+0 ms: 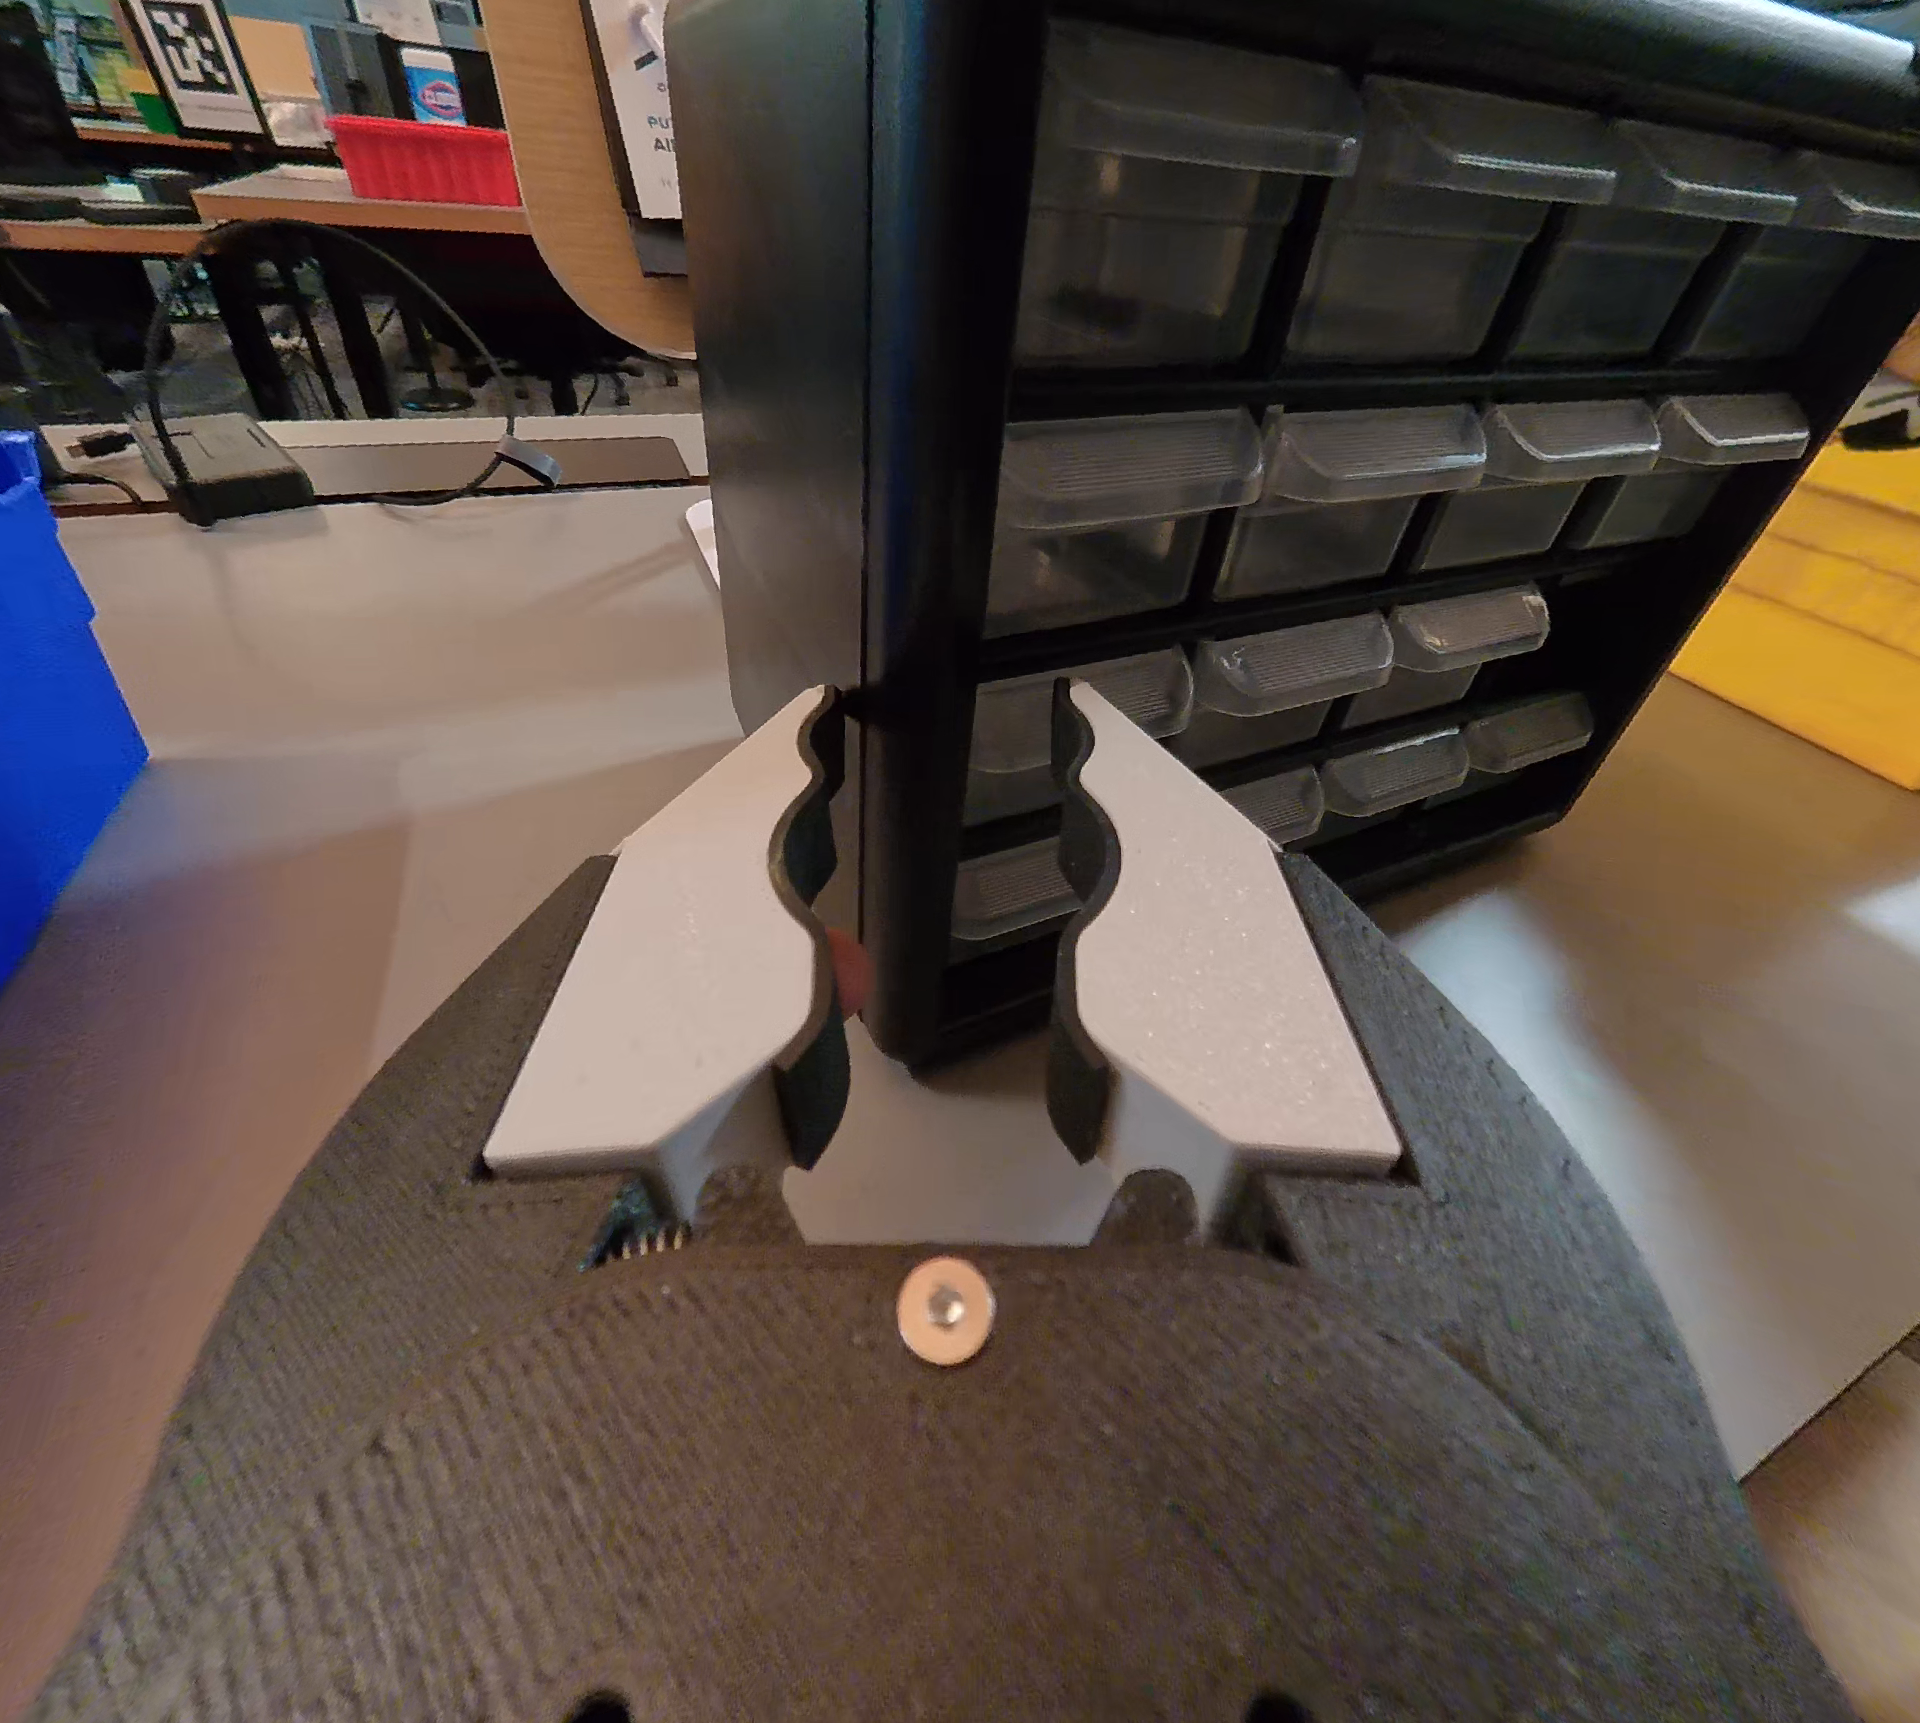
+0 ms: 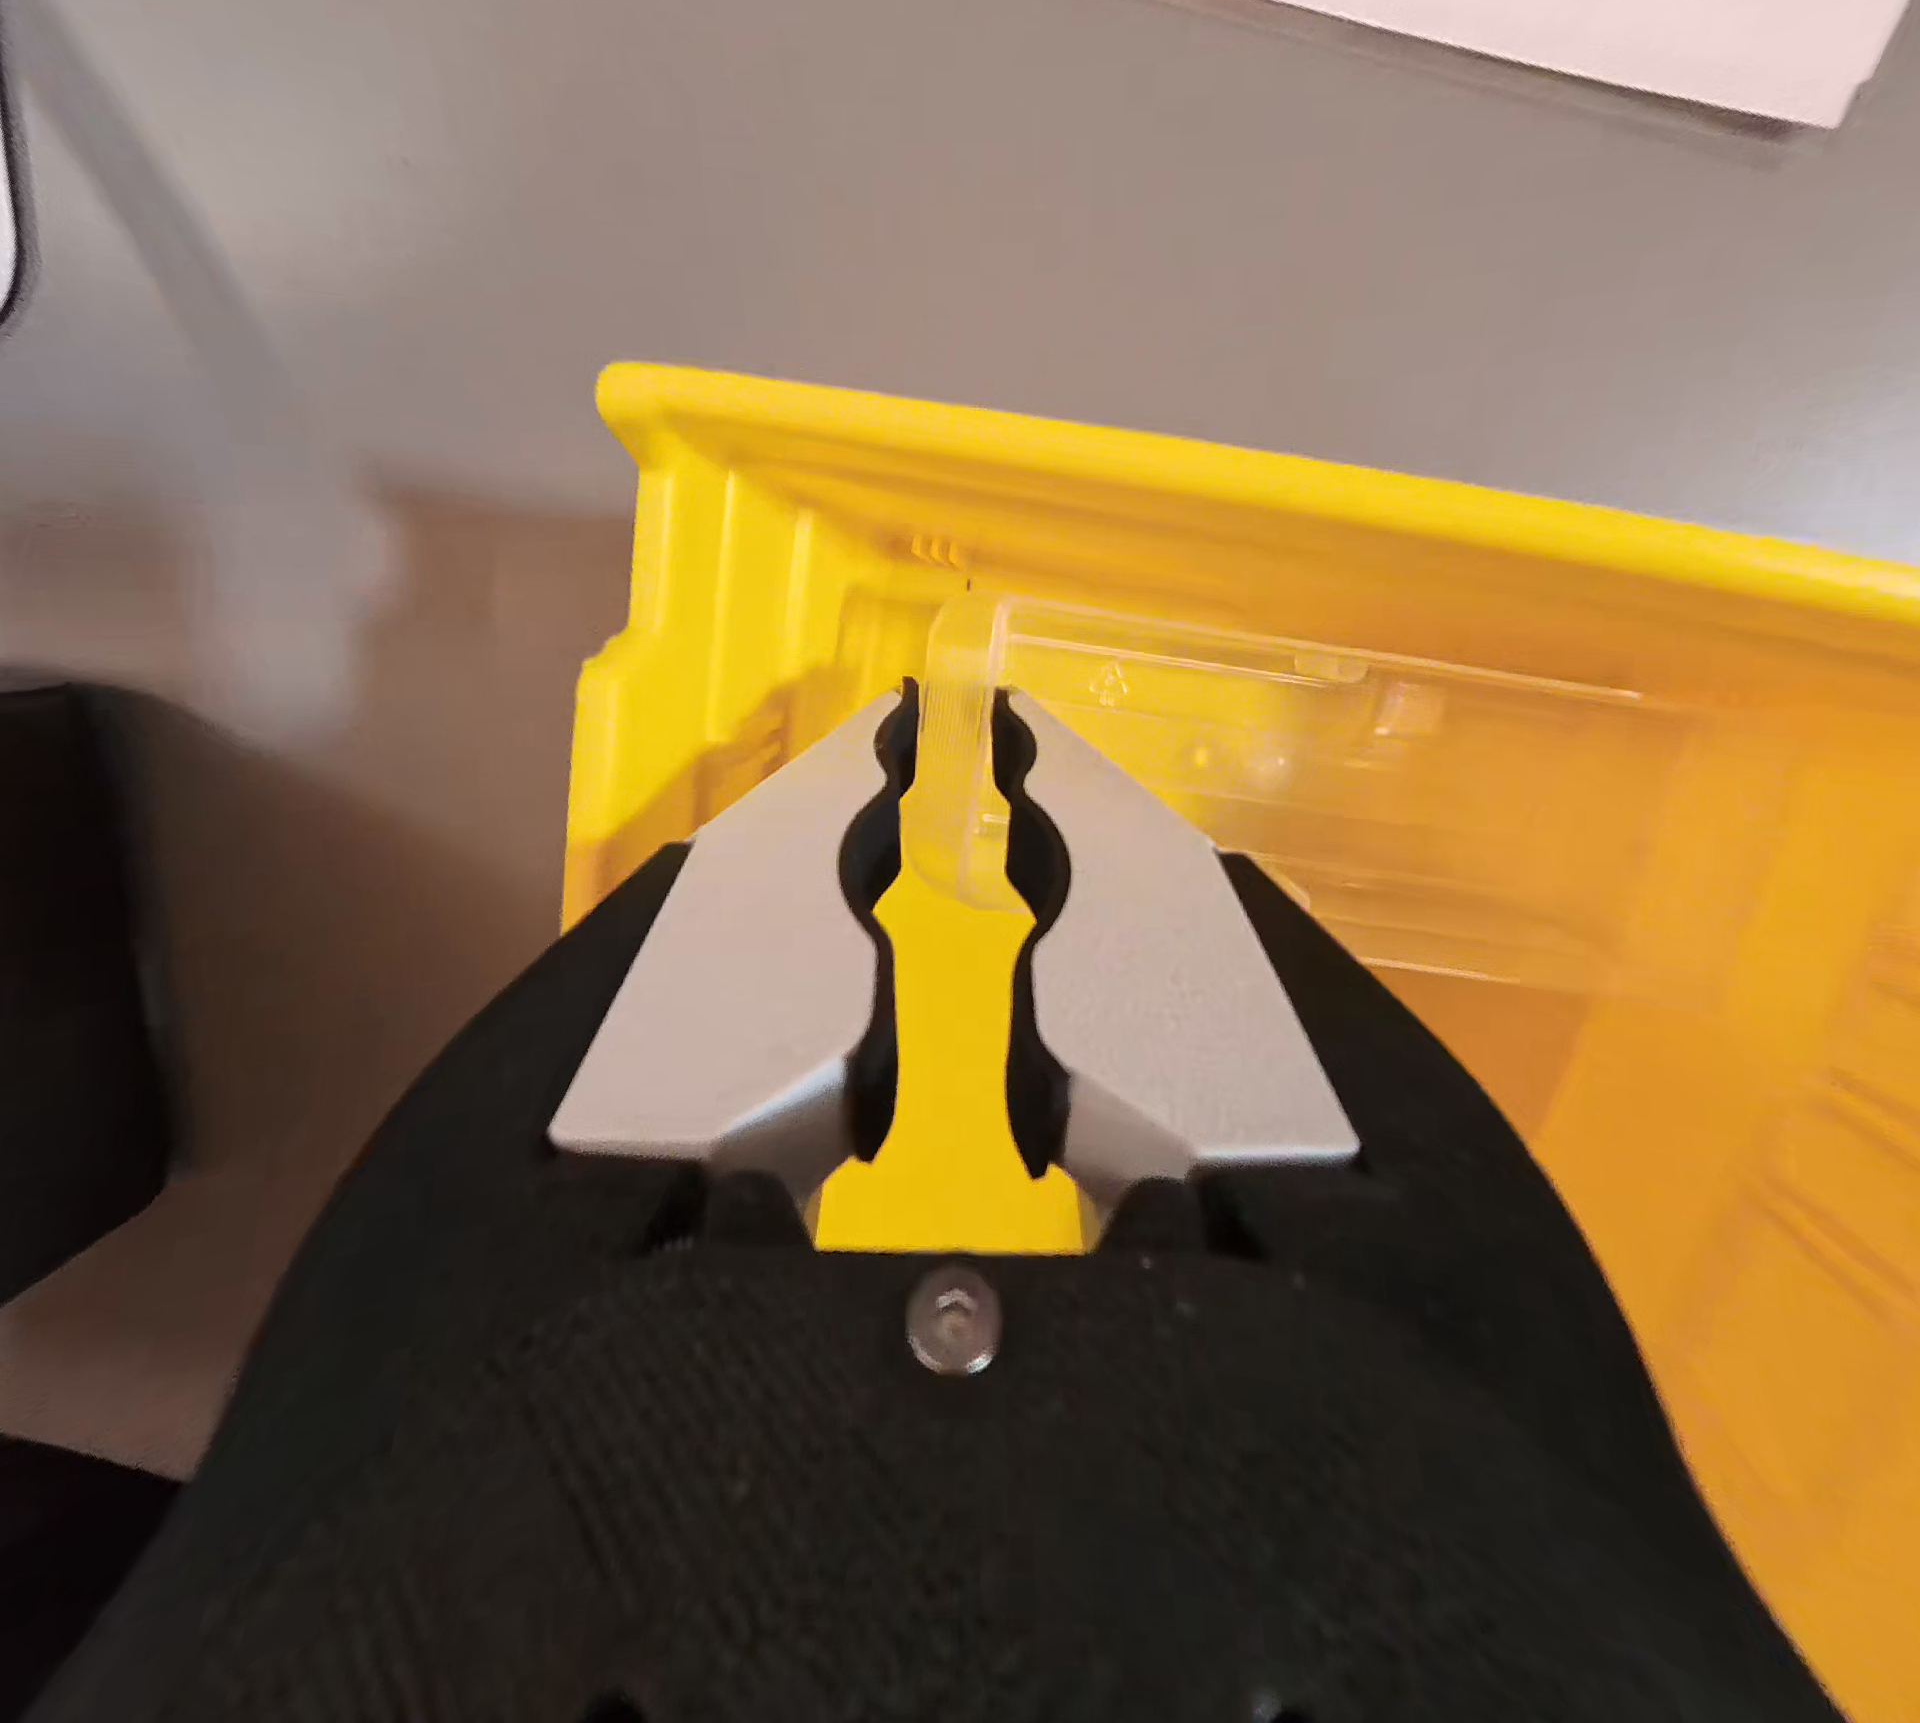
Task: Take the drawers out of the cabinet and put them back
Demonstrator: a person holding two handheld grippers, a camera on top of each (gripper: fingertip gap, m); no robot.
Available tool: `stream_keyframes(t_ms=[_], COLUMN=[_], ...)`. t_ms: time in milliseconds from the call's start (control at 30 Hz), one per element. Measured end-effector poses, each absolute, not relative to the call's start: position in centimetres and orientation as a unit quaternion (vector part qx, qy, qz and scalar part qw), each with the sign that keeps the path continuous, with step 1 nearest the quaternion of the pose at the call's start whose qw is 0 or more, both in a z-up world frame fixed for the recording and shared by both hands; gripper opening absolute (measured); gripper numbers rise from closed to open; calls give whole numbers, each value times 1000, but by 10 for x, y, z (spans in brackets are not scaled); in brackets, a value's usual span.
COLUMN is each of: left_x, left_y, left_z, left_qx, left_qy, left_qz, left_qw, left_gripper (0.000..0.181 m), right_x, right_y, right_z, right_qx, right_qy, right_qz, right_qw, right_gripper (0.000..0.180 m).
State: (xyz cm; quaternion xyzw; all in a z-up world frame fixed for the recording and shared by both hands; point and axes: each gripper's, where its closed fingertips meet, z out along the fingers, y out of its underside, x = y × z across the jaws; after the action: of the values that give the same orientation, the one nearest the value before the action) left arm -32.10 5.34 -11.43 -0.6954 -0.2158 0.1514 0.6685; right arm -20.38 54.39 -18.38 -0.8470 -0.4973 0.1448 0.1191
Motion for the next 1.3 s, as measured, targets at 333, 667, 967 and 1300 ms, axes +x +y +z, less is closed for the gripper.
stream_keyframes(t_ms=[333,667,967,1300], left_x=[-321,-321,-321,-324], left_y=[53,53,53,55], left_z=[-114,-114,-114,-112], left_qx=[-694,-691,-687,-673], left_qy=[-216,-218,-227,-254], left_qz=[147,146,144,124], left_qw=[671,673,675,684], left_gripper=[35,35,35,35], right_x=[-208,-155,-119,-203], right_y=[548,553,350,160], right_z=[-186,-71,16,-99], right_qx=[-844,-770,-492,-176], right_qy=[-507,-521,-634,-708], right_qz=[110,46,-42,-128], right_qw=[139,365,595,672], right_gripper=[22,22,21,17])
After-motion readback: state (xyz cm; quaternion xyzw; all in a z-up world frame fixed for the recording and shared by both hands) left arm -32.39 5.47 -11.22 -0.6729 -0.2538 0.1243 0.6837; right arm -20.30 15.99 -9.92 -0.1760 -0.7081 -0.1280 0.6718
